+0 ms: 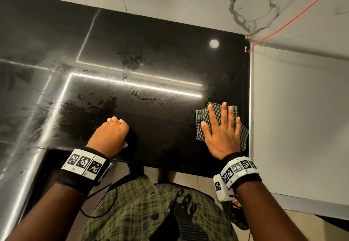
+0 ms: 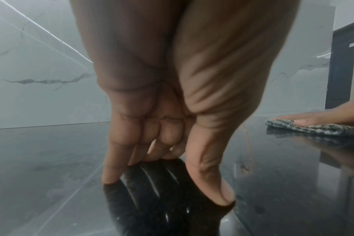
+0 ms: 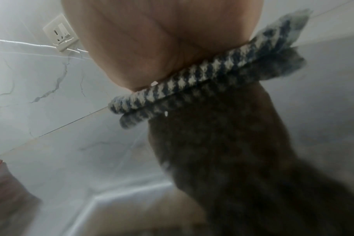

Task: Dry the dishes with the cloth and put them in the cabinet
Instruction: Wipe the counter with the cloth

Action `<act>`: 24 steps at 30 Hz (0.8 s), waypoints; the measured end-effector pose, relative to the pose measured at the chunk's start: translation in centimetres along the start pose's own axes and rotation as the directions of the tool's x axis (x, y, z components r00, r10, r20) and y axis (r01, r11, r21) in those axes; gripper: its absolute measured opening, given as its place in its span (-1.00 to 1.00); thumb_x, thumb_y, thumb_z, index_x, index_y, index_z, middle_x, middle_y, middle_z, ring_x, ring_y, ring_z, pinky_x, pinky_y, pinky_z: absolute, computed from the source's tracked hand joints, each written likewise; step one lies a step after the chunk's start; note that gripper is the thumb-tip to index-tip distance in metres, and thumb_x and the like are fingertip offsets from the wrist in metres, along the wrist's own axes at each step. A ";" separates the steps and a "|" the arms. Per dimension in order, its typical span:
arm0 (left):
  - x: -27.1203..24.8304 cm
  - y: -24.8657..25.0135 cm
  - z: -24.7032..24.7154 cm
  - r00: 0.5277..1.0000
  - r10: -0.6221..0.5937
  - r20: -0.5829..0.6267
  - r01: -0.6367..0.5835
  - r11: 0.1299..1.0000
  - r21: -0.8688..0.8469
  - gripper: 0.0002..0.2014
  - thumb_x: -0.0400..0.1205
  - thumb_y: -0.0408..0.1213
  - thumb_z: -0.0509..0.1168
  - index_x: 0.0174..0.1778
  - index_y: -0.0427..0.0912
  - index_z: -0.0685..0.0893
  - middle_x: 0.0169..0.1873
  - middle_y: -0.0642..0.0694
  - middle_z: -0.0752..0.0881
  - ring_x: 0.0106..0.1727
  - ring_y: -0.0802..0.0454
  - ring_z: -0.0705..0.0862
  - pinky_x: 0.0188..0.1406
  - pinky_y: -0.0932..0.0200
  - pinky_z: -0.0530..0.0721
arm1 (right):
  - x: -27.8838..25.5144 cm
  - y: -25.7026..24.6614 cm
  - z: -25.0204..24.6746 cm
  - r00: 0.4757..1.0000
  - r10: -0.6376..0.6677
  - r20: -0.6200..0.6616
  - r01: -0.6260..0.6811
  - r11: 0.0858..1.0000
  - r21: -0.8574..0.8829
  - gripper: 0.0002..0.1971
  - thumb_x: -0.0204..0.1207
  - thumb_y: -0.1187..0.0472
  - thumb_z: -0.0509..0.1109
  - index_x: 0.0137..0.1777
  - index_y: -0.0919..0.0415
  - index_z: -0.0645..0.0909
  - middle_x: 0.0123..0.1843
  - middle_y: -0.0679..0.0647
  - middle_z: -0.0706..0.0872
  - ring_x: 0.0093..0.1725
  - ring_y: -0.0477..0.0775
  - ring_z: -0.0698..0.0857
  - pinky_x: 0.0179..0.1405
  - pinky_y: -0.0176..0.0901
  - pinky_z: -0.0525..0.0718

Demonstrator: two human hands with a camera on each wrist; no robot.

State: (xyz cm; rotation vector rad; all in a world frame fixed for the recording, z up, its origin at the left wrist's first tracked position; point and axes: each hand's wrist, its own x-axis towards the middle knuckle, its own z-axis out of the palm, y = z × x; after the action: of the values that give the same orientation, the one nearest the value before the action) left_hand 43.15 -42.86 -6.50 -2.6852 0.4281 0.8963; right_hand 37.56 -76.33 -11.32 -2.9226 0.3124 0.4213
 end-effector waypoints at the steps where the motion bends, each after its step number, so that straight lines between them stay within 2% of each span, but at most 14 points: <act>1: 0.0 0.0 -0.2 1.000 0.009 -0.005 -0.009 1.000 0.006 -0.32 0.68 0.00 0.38 0.60 -0.30 0.35 0.43 -0.29 0.52 0.45 -0.22 0.56 0.35 0.04 0.56 | 0.1 -0.1 -0.1 1.000 0.003 0.008 -0.003 1.000 0.002 -0.35 0.75 -0.31 -0.17 0.77 -0.27 -0.28 0.81 0.03 -0.38 0.78 0.13 -0.40 0.75 0.28 -0.30; 6: 0.0 -0.2 -1.0 0.998 0.055 0.012 -0.055 0.997 0.057 -0.46 0.64 0.04 0.42 0.42 -0.21 0.52 0.27 -0.19 0.61 0.32 -0.14 0.64 0.23 0.08 0.60 | 0.3 -0.4 -0.1 1.000 0.025 0.010 -0.025 1.000 0.001 -0.36 0.74 -0.31 -0.18 0.76 -0.28 -0.29 0.81 0.01 -0.38 0.78 0.12 -0.40 0.75 0.28 -0.30; 10: -0.1 -0.5 -0.8 0.998 0.064 0.010 -0.064 0.997 0.038 -0.42 0.61 0.06 0.45 0.42 -0.23 0.52 0.26 -0.21 0.61 0.30 -0.16 0.64 0.20 0.04 0.65 | 1.2 -0.7 -0.3 0.998 0.048 0.043 -0.048 0.999 0.005 -0.35 0.74 -0.32 -0.20 0.76 -0.28 -0.32 0.80 0.01 -0.41 0.76 0.10 -0.43 0.74 0.25 -0.35; 19: -0.2 -1.1 0.3 0.994 0.100 -0.053 -0.099 0.995 0.017 -0.26 0.70 0.06 0.34 0.65 -0.35 0.28 0.46 -0.32 0.49 0.44 -0.23 0.55 0.31 0.00 0.61 | 8.5 -0.6 -2.6 0.997 0.049 0.060 -0.049 0.999 -0.001 -0.36 0.72 -0.36 -0.18 0.75 -0.34 -0.28 0.81 0.00 -0.35 0.78 0.09 -0.37 0.74 0.25 -0.32; 24: -0.6 -1.5 0.8 0.993 0.115 -0.027 -0.114 0.993 0.035 -0.21 0.77 0.04 0.24 0.74 -0.38 0.06 0.69 -0.48 0.21 0.71 -0.36 0.28 0.58 -0.10 0.45 | 13.6 -0.8 -4.1 0.996 0.064 0.056 -0.064 0.998 0.000 -0.36 0.72 -0.37 -0.18 0.75 -0.34 -0.26 0.82 0.01 -0.34 0.78 0.09 -0.36 0.74 0.25 -0.32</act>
State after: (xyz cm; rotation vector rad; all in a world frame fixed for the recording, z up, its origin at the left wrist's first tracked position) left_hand 42.82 -41.09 -6.51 -2.6683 0.6033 0.8740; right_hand 51.60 -78.79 -11.39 -2.8994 0.3991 0.5116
